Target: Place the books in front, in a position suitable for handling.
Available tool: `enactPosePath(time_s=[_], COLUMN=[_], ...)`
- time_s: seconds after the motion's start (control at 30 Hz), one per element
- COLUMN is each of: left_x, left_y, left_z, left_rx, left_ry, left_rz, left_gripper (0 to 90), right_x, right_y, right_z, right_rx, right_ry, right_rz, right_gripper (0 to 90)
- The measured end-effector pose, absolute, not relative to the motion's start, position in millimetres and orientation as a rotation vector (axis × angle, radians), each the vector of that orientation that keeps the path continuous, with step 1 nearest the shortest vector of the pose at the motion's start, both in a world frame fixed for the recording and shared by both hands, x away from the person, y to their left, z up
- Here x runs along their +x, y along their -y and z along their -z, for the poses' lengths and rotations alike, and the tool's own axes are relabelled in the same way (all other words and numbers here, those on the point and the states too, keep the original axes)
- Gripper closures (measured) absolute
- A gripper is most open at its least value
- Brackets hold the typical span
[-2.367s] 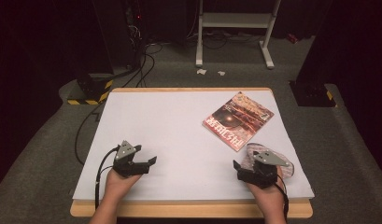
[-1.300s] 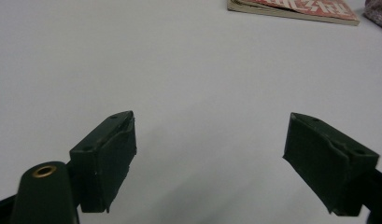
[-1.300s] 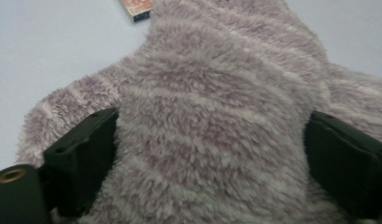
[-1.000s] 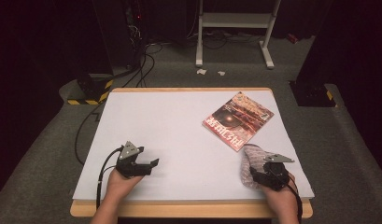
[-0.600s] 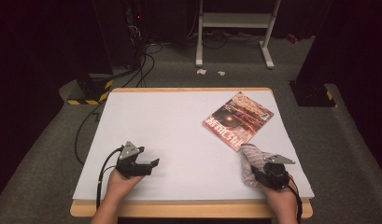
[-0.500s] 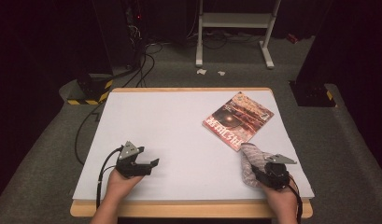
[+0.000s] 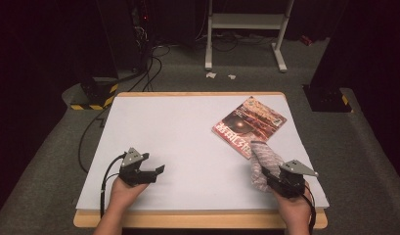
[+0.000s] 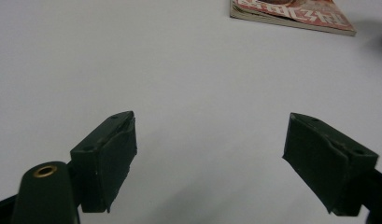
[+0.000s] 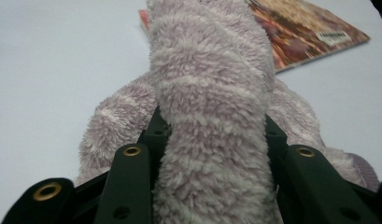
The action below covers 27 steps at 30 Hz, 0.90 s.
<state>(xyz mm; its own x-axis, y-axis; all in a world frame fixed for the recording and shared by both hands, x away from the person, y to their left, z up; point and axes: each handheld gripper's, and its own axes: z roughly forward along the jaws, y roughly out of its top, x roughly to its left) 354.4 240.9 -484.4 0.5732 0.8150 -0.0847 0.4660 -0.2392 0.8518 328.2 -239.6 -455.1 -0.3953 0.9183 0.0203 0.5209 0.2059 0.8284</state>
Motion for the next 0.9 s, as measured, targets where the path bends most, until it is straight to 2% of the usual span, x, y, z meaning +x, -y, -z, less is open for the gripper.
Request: enactPosePath(time_s=[0.33,0.53,0.9], left_x=[350.4,344.6,337.1], left_y=[-250.0,-262.8,-283.6], left_z=[483.9,483.1,476.3], left_rx=[1.871,1.844,1.799], left_ry=[-1.046,-1.063,-1.087], left_rz=[-0.465,-0.464,-0.467], left_gripper=[18.3,18.3,19.4], right_x=[328.8,348.1,372.8], right_y=[197.6,160.9,93.2], right_z=[450.5,458.8,445.8], right_rx=[1.208,1.167,1.068], right_ry=[-2.059,-2.133,-2.22], right_rz=[-1.134,-1.156,-1.175], right_gripper=[59.2,59.3,59.0])
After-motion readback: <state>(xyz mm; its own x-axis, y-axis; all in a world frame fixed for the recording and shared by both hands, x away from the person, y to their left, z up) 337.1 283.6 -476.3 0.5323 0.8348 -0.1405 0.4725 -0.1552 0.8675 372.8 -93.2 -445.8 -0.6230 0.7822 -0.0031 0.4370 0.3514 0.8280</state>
